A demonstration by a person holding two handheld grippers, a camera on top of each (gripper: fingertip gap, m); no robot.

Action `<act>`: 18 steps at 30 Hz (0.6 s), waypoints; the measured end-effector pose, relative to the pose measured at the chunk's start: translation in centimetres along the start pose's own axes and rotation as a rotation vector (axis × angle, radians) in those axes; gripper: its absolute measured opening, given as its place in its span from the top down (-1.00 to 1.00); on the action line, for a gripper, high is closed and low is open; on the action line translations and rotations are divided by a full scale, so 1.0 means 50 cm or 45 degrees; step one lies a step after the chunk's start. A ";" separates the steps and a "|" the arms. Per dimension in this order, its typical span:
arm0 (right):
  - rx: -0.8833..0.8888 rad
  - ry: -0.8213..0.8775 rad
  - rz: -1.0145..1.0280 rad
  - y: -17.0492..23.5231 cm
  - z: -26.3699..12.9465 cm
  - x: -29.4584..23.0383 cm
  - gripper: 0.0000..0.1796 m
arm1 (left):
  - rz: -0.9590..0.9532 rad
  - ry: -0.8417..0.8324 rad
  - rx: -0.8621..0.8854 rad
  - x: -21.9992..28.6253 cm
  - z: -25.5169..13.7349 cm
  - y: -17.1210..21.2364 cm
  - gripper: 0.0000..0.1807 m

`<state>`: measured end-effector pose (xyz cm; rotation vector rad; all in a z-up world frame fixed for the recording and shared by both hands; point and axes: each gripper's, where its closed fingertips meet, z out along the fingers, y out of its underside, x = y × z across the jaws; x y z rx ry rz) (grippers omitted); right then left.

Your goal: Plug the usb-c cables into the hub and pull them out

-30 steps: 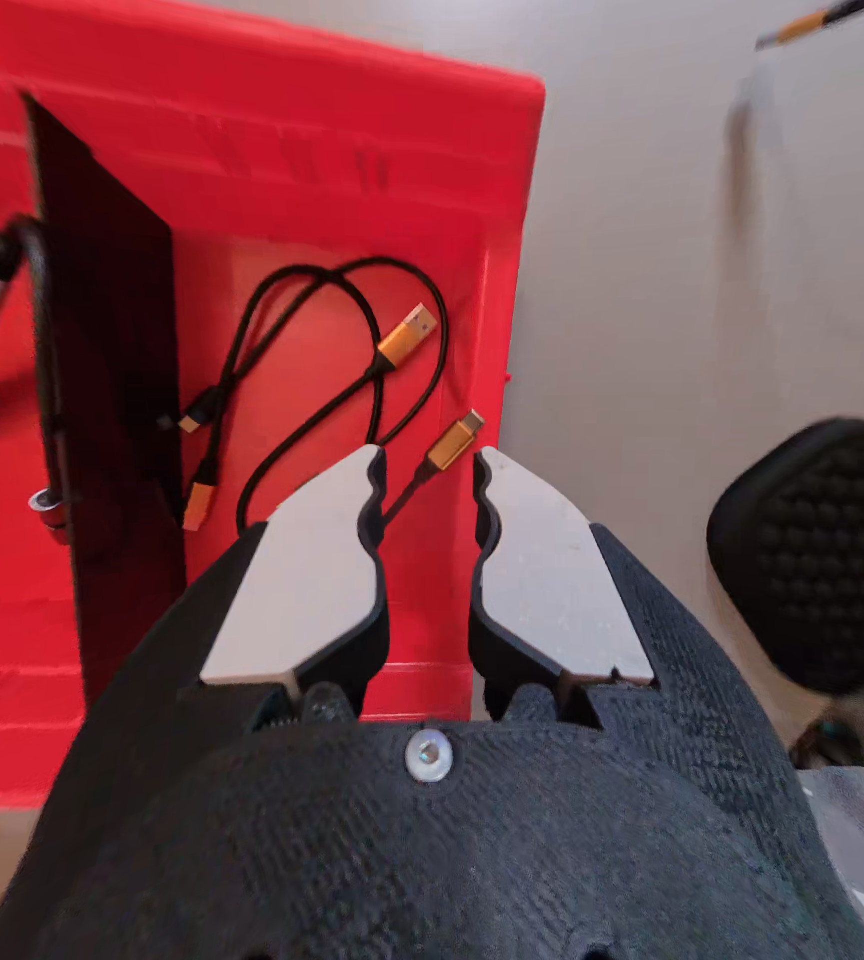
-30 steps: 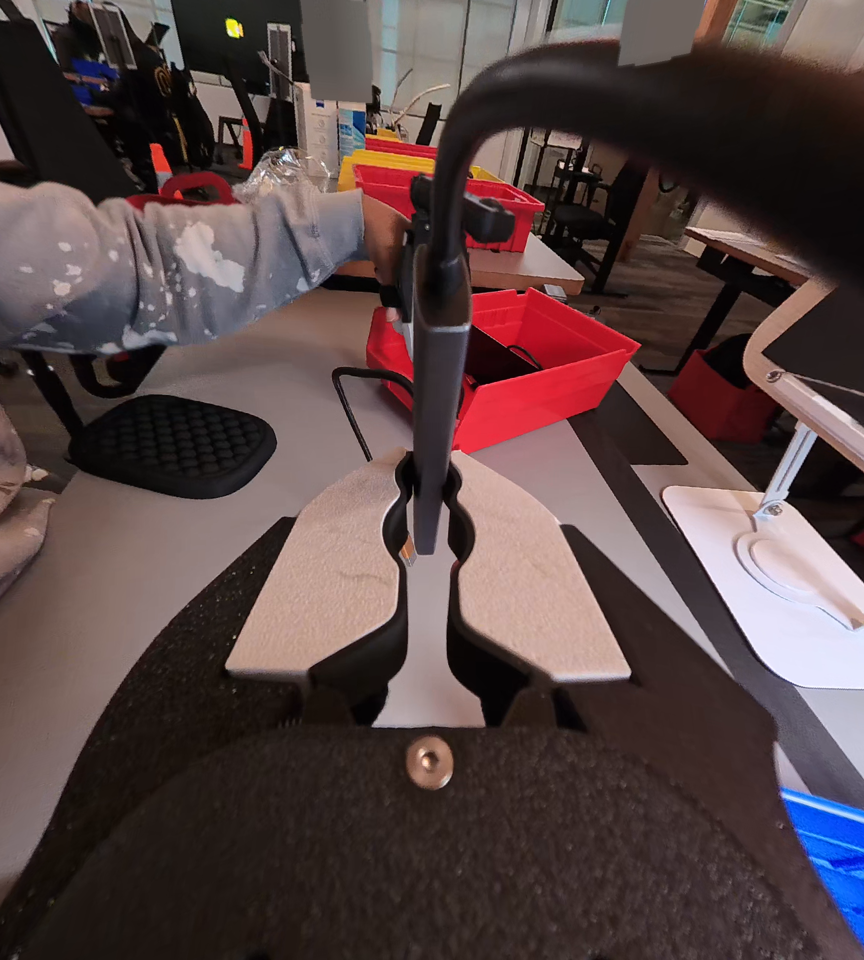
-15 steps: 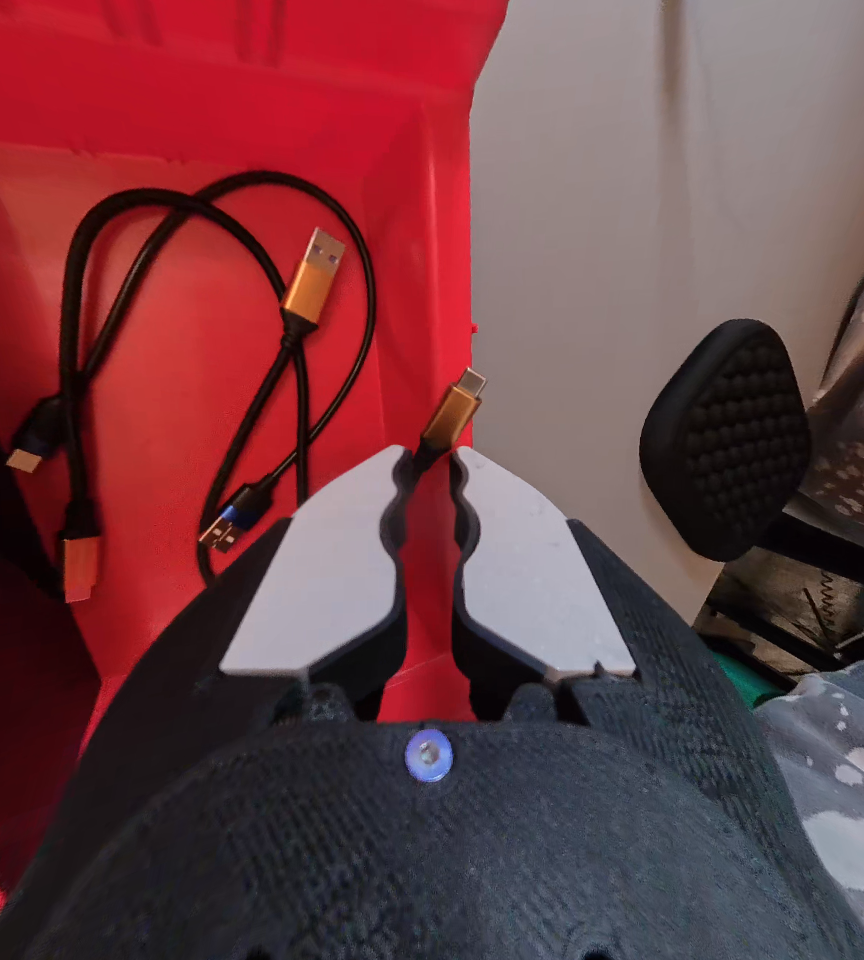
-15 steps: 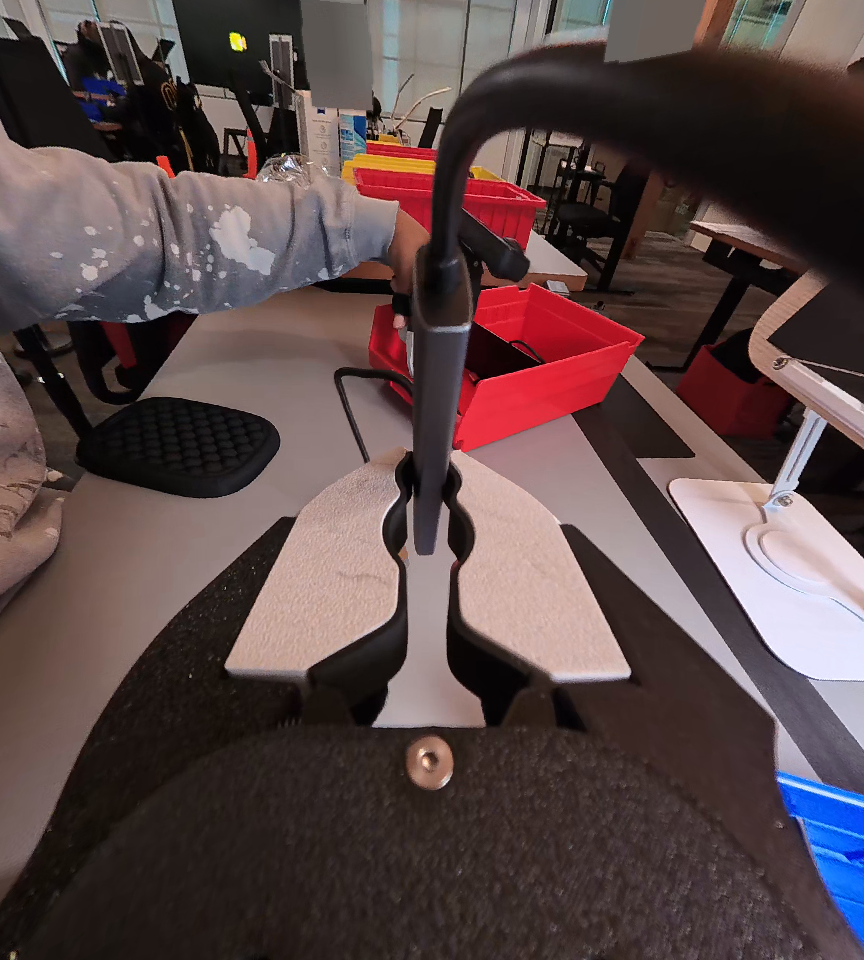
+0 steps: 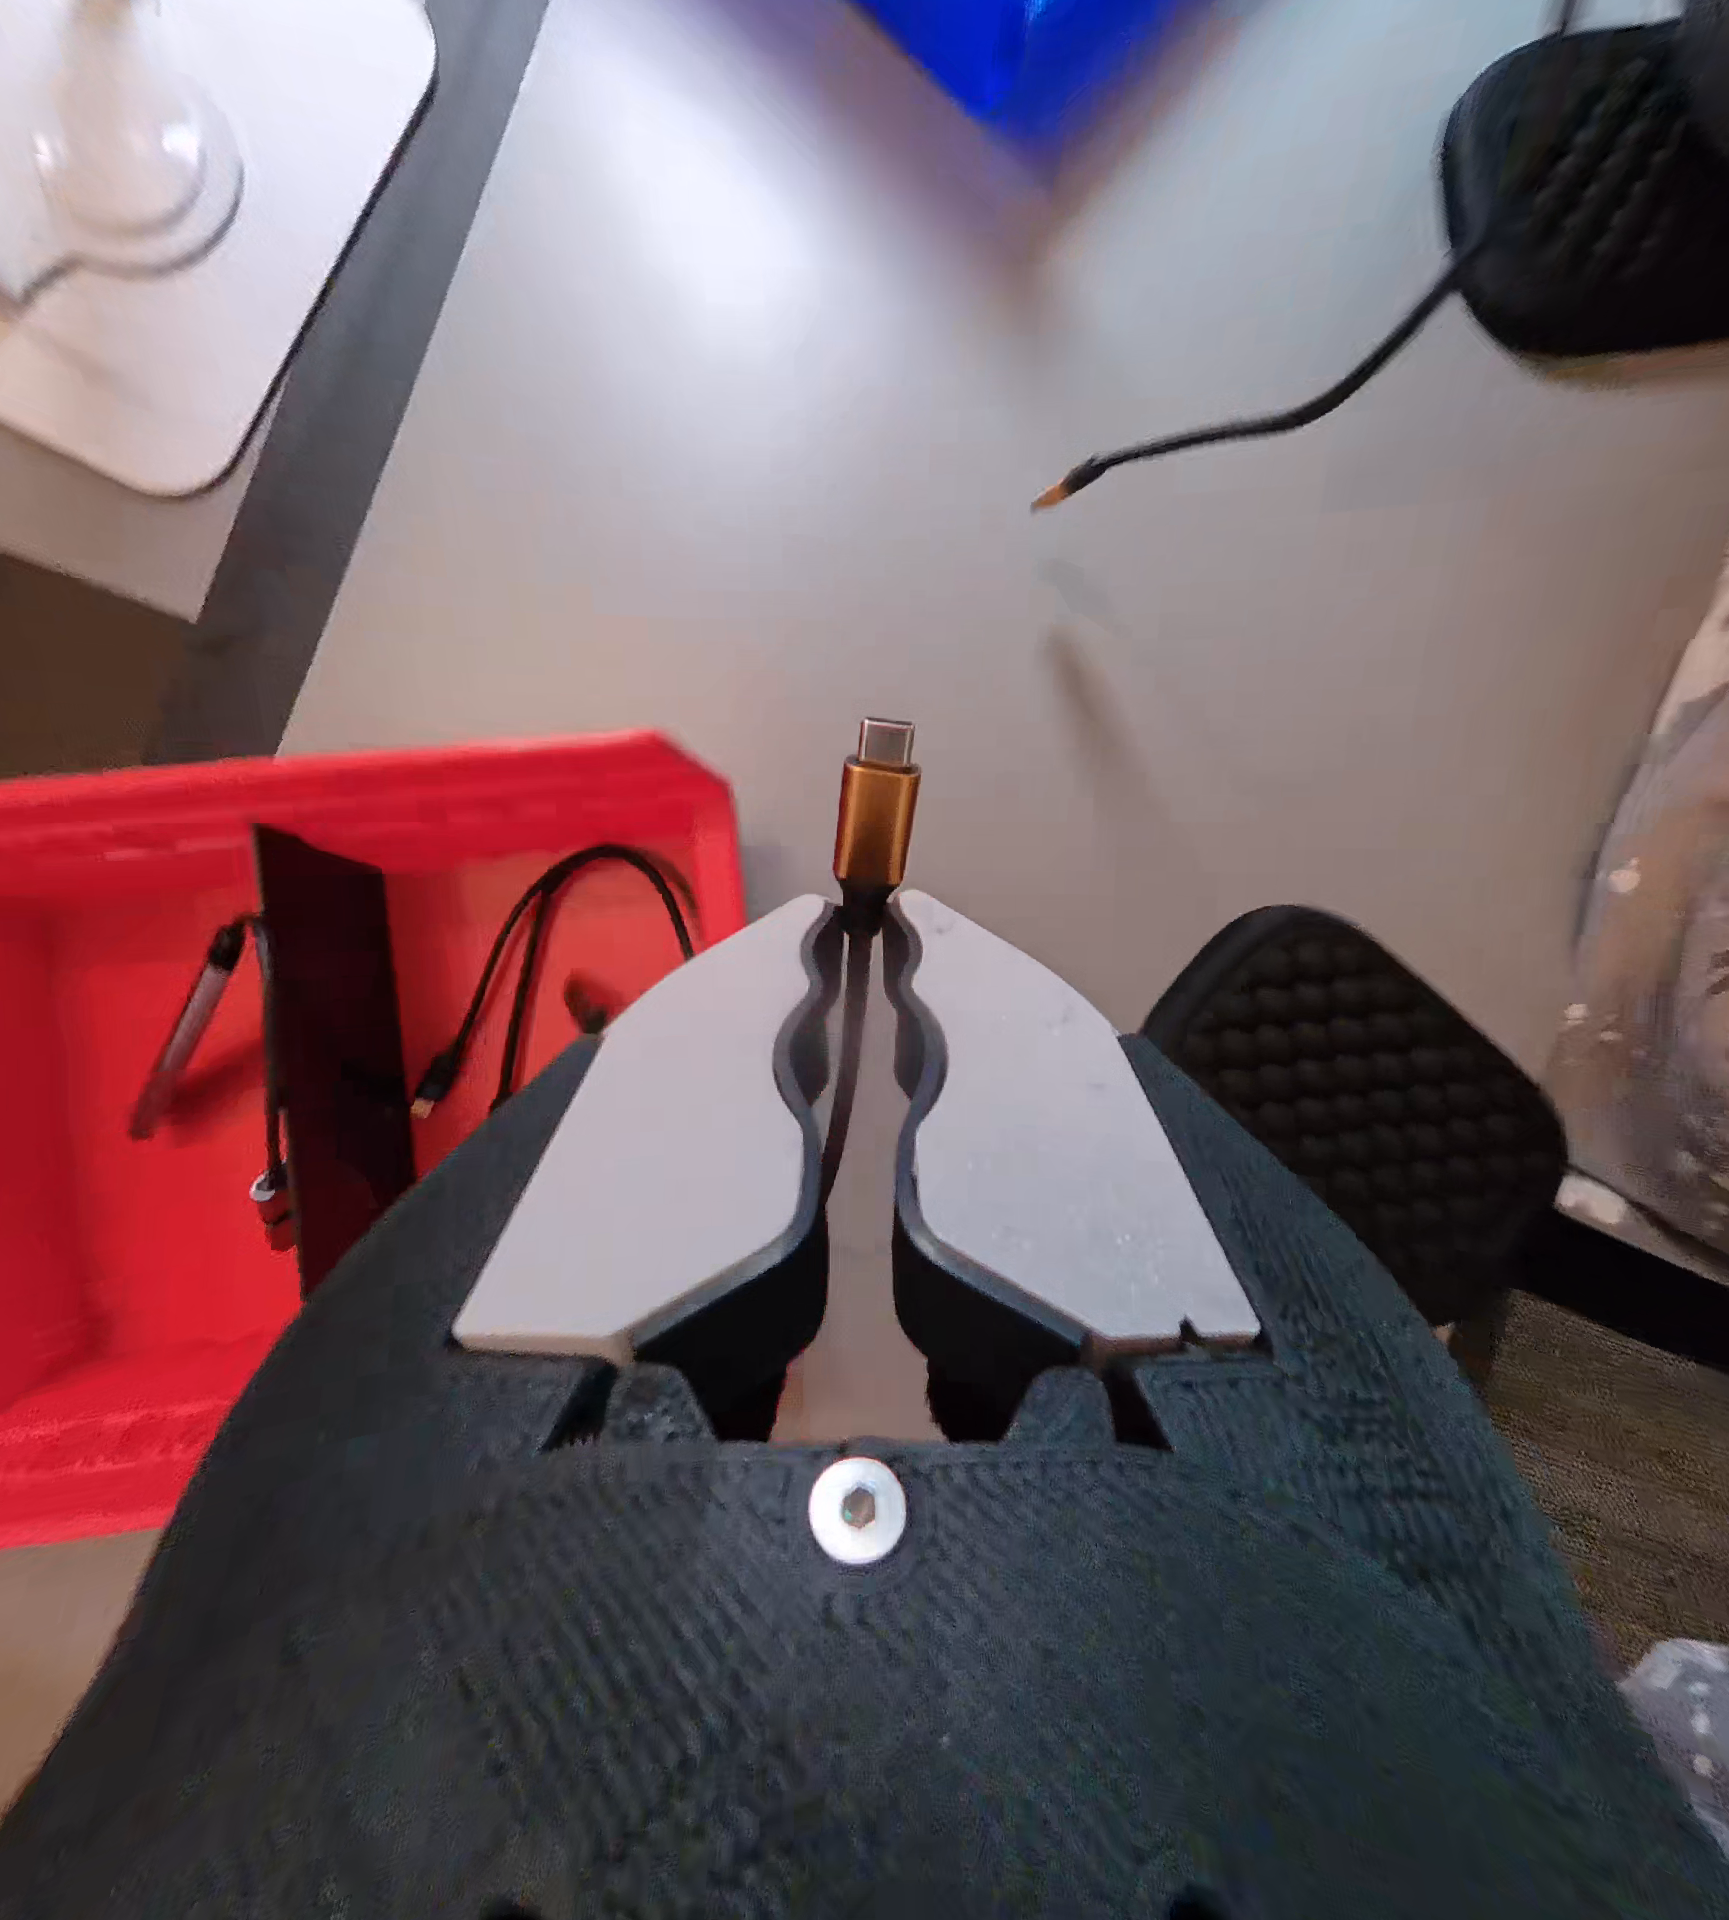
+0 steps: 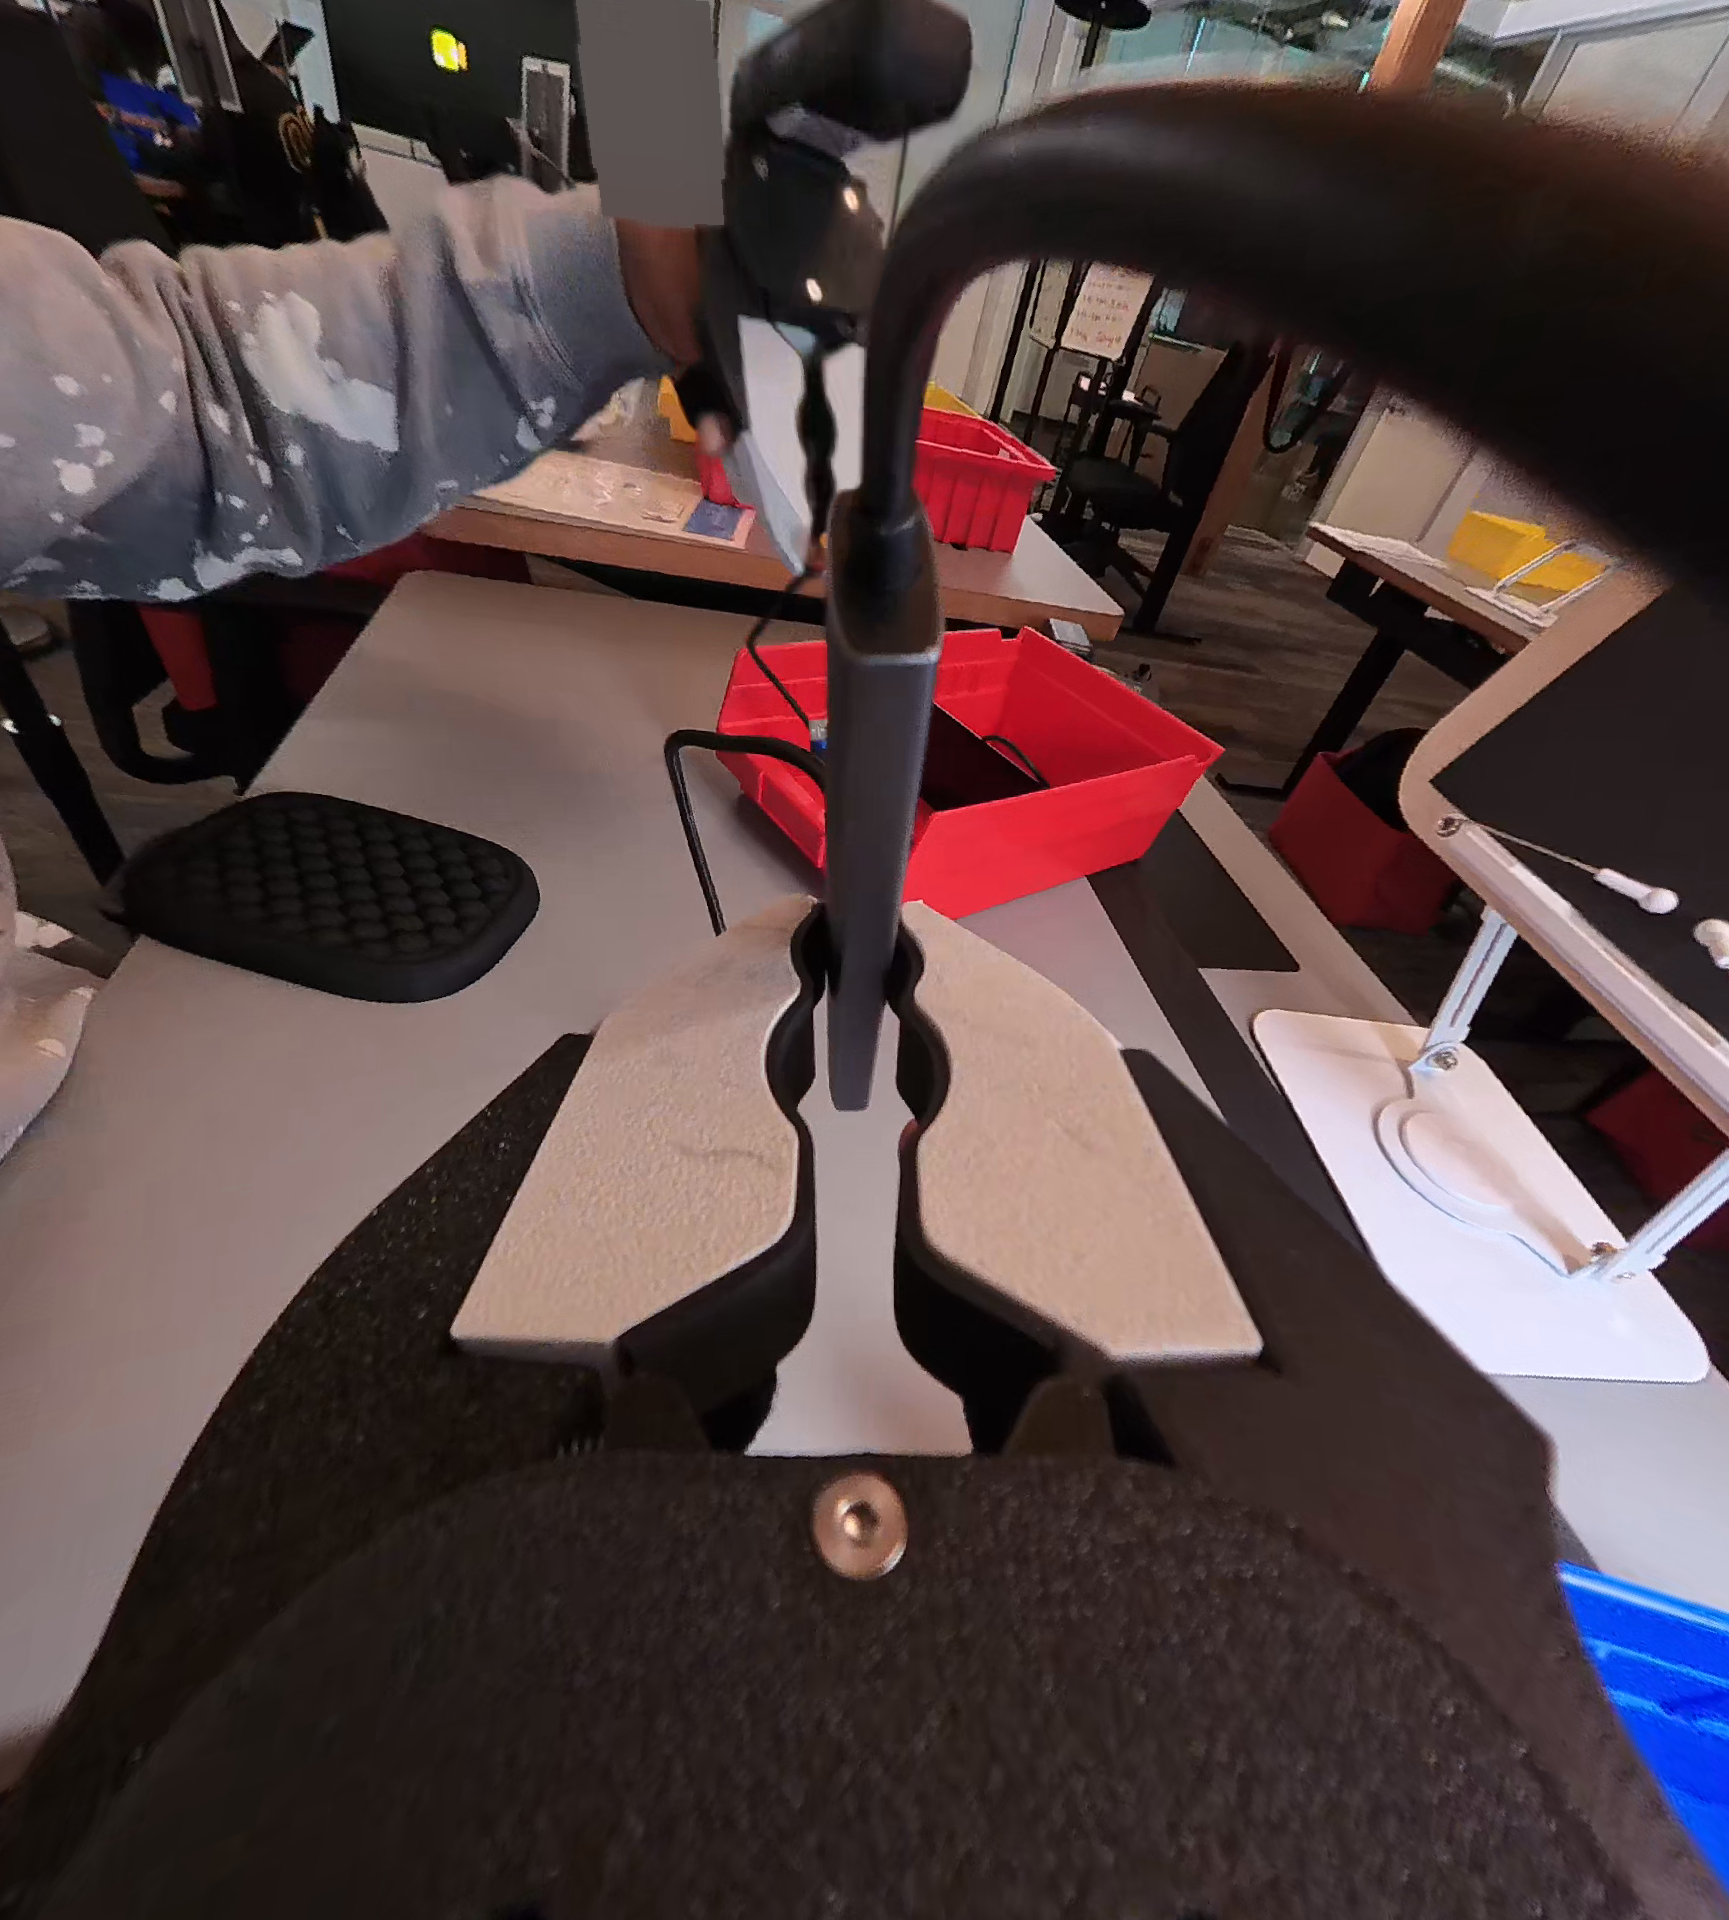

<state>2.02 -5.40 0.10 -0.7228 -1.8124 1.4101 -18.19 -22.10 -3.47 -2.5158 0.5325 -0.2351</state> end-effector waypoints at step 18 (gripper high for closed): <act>-0.117 0.242 -0.019 0.029 -0.083 0.071 0.89 | -0.017 0.310 0.026 0.147 0.450 -0.076 0.92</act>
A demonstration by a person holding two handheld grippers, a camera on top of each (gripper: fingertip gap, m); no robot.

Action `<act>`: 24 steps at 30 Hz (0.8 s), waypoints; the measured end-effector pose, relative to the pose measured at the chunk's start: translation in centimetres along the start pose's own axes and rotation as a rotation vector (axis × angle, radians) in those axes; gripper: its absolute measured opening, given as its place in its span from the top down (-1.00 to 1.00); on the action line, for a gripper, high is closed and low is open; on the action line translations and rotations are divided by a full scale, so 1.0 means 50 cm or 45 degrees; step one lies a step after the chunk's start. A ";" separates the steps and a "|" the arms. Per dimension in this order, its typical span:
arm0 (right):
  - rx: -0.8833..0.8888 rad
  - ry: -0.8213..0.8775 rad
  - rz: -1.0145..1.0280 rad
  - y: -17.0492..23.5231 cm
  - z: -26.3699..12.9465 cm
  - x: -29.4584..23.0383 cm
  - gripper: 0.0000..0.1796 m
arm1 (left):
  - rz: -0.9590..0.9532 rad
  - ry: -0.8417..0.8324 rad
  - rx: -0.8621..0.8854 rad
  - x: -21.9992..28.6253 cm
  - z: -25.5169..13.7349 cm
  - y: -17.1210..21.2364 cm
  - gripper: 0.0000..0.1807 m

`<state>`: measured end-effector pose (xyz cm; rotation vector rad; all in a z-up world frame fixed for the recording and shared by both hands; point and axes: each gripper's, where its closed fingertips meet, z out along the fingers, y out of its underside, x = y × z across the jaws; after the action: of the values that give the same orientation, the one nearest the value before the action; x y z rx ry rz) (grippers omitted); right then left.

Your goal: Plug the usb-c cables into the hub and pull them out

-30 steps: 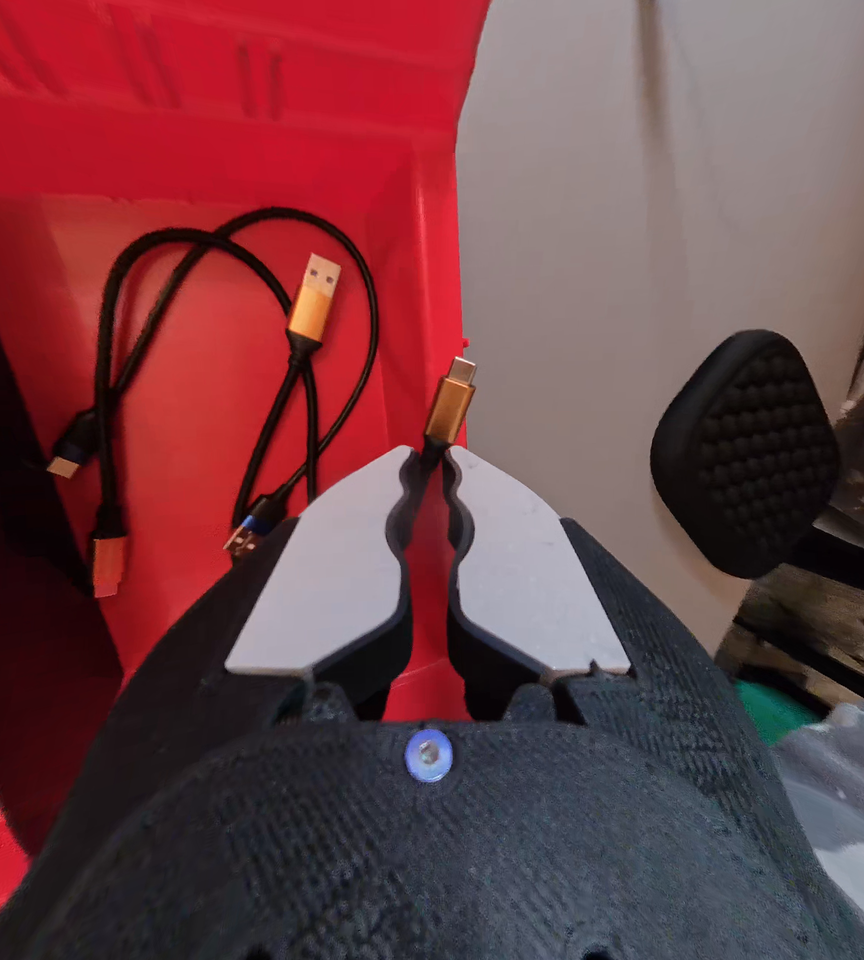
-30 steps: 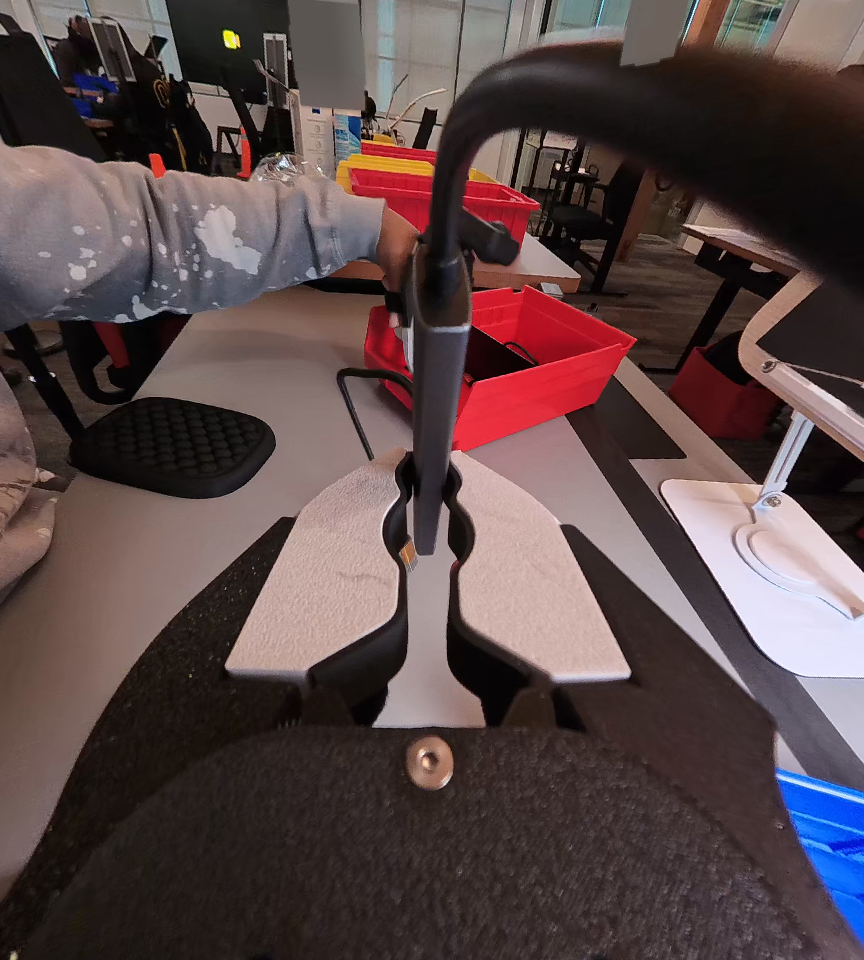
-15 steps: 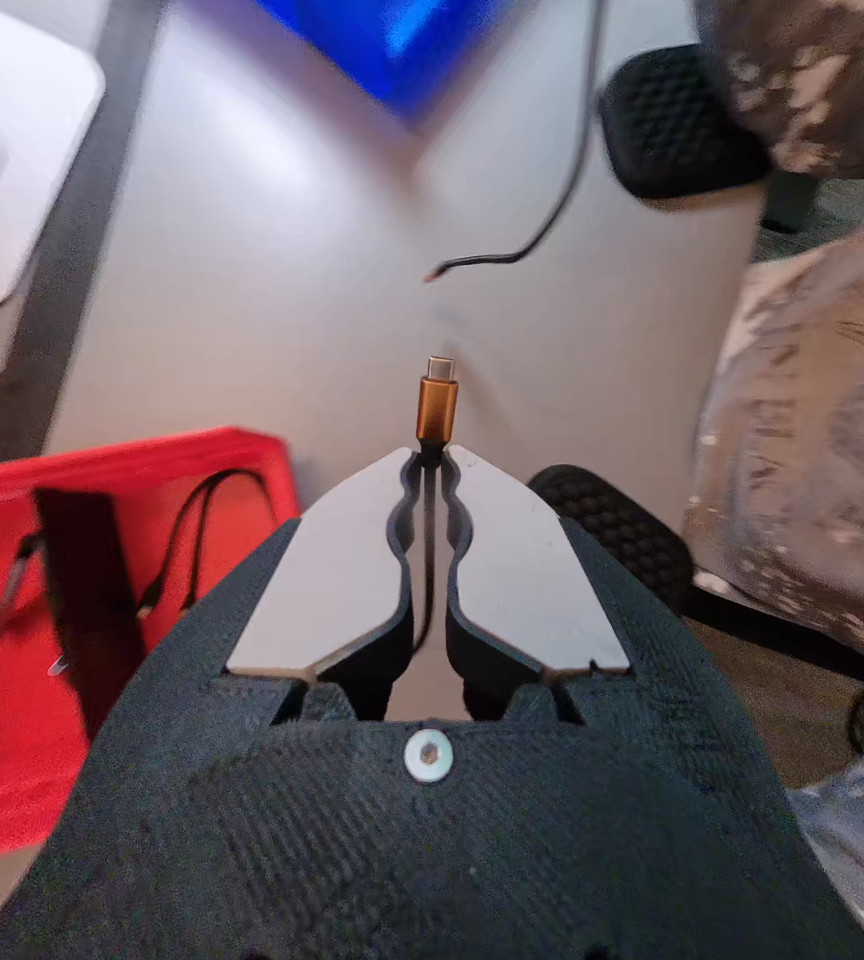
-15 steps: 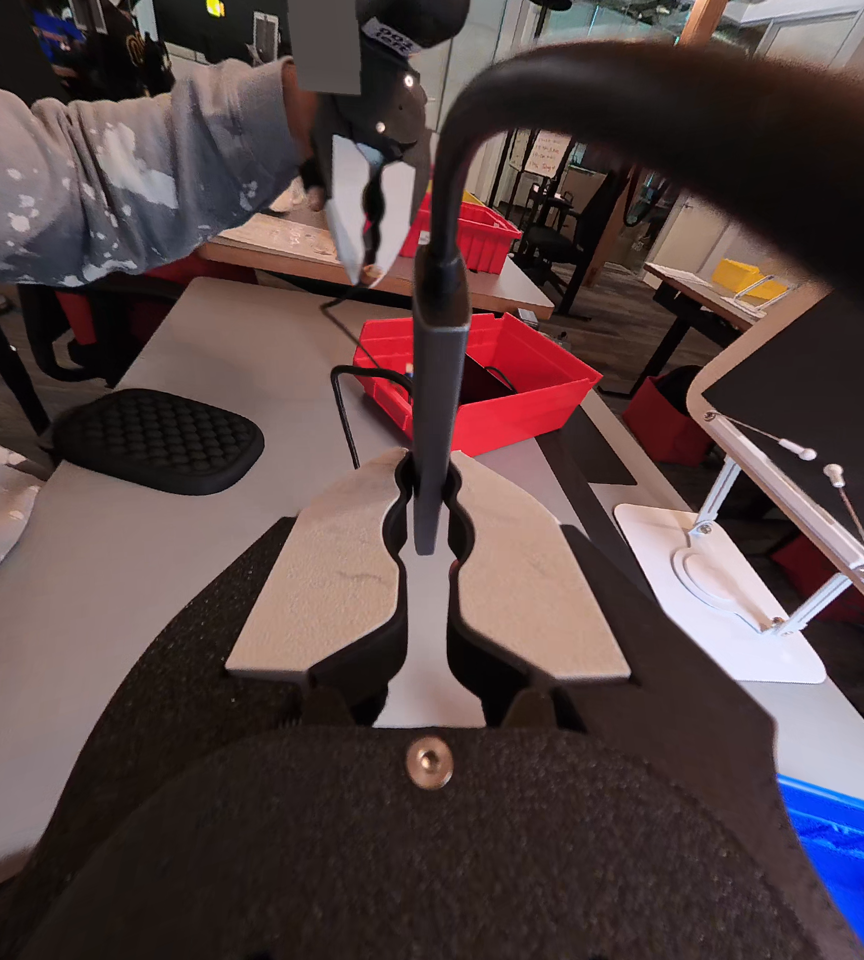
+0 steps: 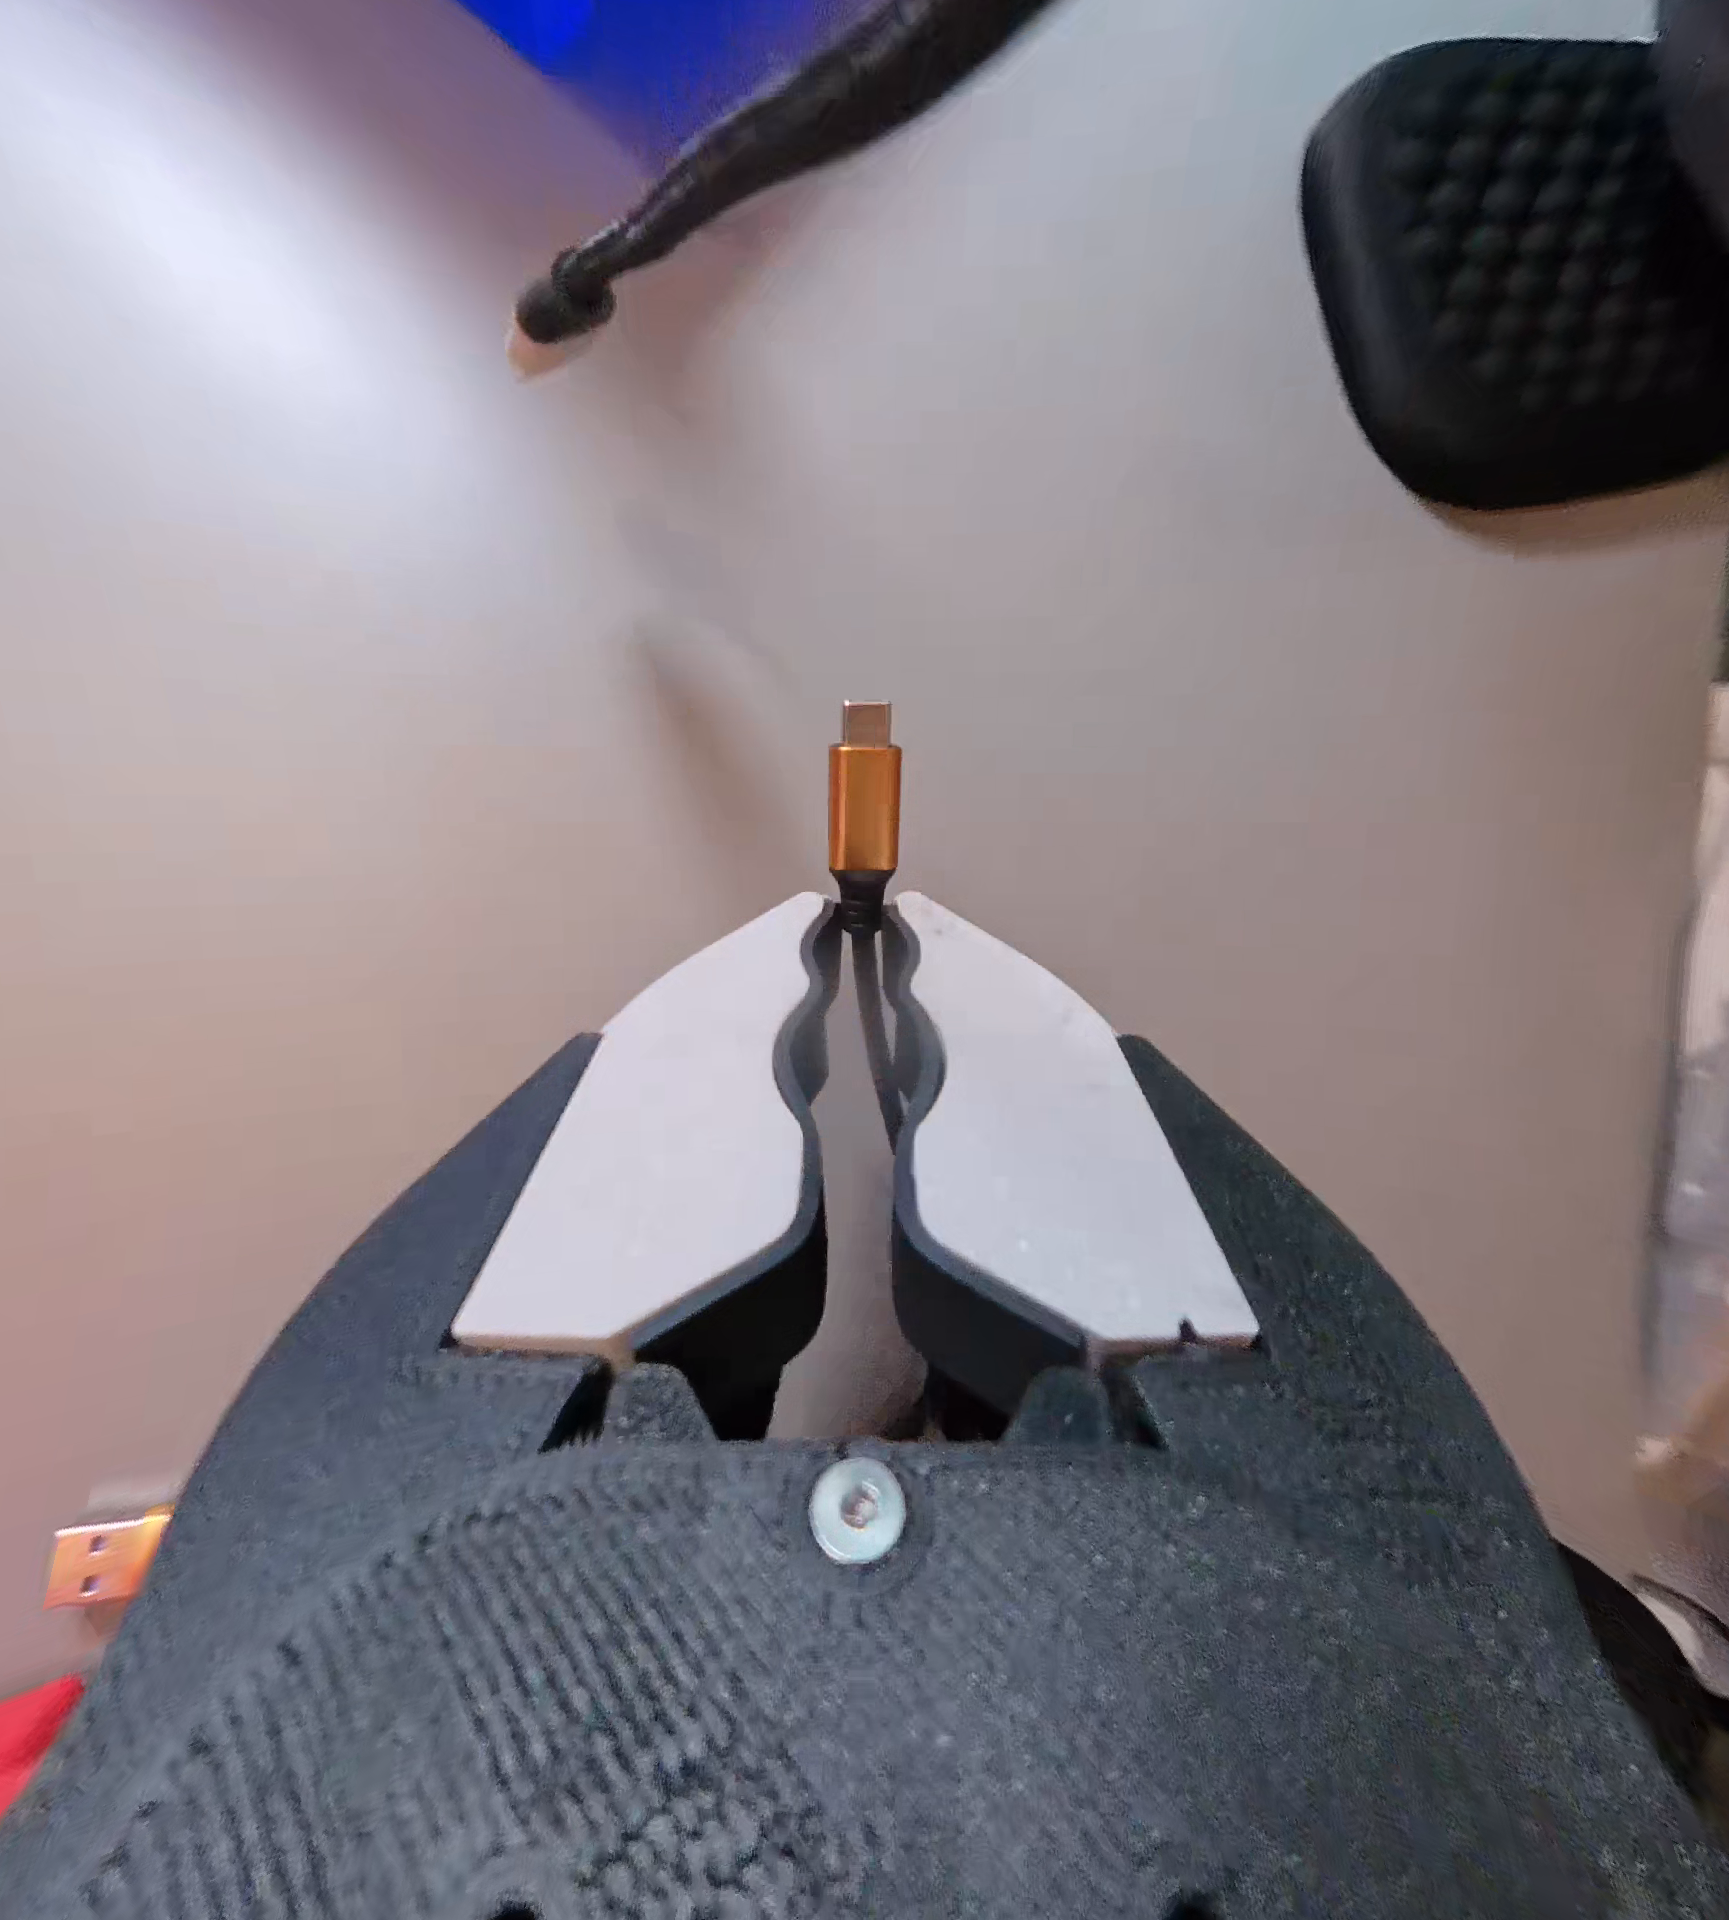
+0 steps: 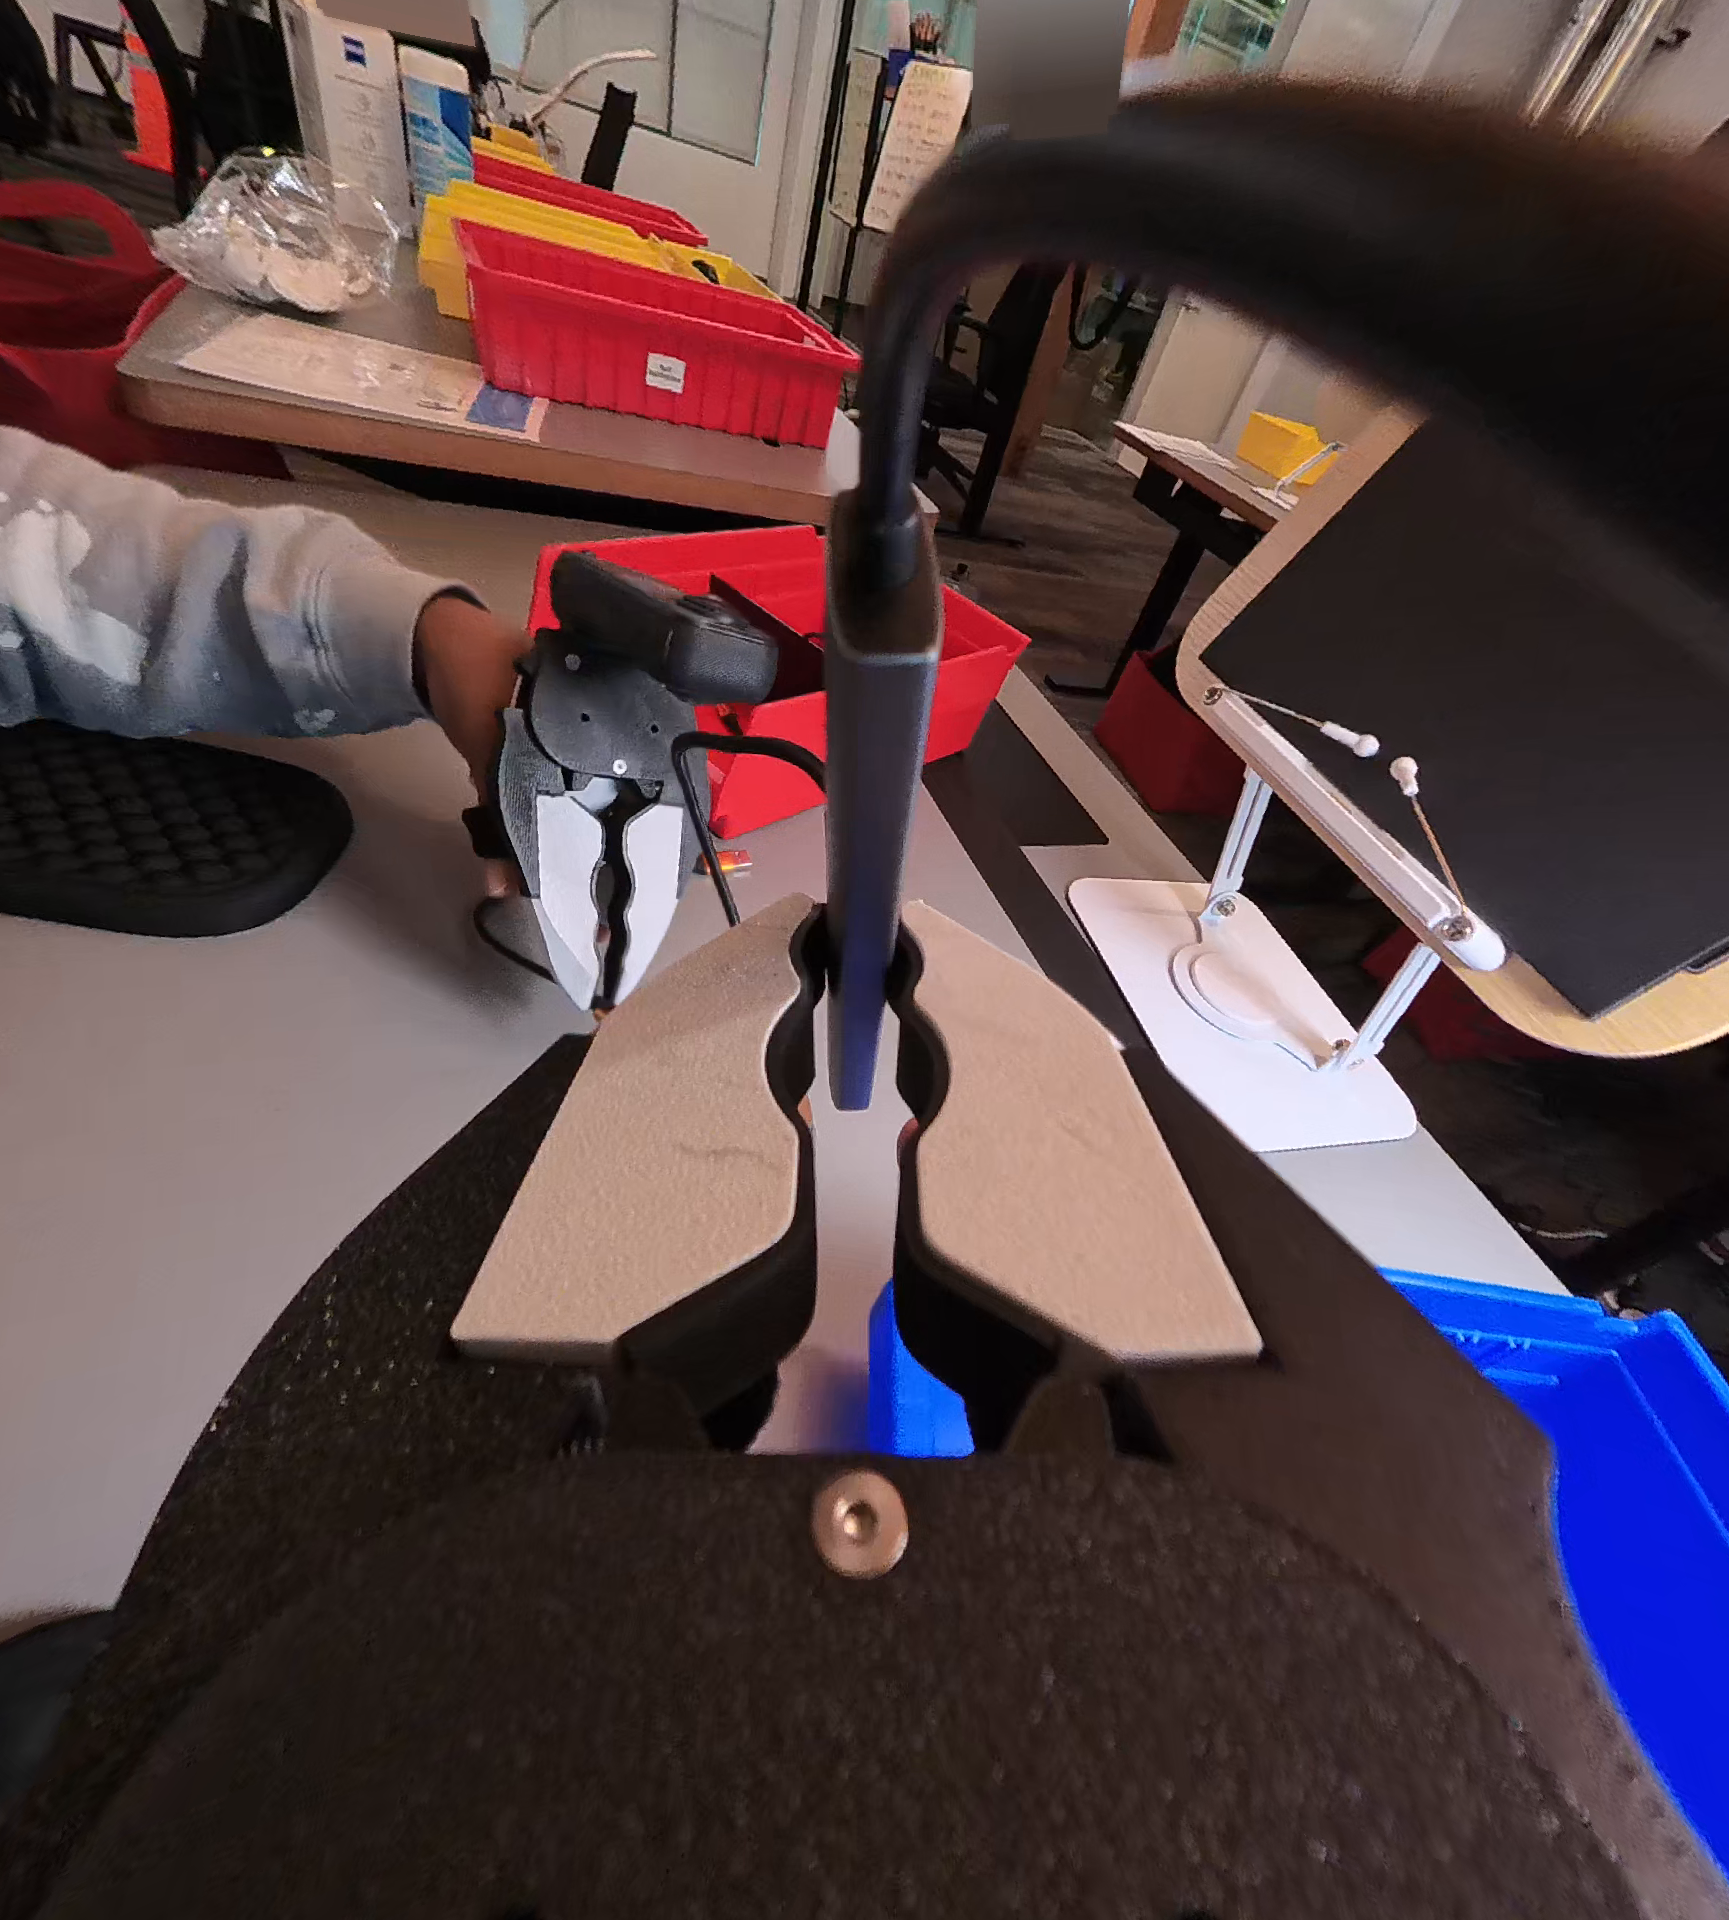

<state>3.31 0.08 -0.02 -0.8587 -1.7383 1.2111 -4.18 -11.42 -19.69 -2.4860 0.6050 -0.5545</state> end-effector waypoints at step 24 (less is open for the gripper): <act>-0.046 0.035 0.006 0.036 0.010 0.022 0.89 | 0.052 -0.425 0.040 -0.043 0.072 0.012 0.90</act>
<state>2.54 1.38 -1.58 -0.8970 -1.7418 1.1690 -4.36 -9.38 -23.39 -2.4547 0.5083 -0.1251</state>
